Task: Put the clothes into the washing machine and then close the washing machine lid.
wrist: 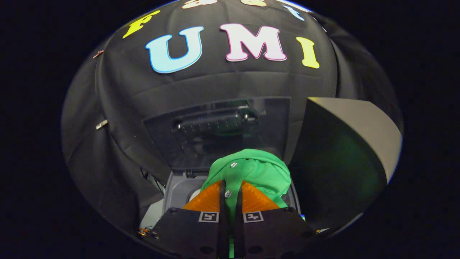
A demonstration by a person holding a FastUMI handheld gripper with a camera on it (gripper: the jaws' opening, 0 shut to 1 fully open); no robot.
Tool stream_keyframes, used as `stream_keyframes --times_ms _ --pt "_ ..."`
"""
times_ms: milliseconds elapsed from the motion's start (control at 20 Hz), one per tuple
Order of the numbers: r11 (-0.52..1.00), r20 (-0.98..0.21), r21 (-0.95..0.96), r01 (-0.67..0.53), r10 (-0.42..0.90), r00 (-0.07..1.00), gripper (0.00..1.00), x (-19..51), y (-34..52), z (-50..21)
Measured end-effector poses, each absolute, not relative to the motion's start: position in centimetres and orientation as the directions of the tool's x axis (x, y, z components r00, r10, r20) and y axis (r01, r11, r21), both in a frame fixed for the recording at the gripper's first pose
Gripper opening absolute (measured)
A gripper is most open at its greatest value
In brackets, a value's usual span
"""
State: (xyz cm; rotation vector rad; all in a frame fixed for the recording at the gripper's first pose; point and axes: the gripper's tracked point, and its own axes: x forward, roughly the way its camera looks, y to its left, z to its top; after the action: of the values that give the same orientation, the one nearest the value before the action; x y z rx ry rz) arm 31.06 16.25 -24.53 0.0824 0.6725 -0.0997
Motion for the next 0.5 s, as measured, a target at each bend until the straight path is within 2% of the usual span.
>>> stream_keyframes --times_ms 500 --pt "0.998 -0.713 0.031 0.057 -0.018 0.701 0.1 30.8 17.2 -36.1"
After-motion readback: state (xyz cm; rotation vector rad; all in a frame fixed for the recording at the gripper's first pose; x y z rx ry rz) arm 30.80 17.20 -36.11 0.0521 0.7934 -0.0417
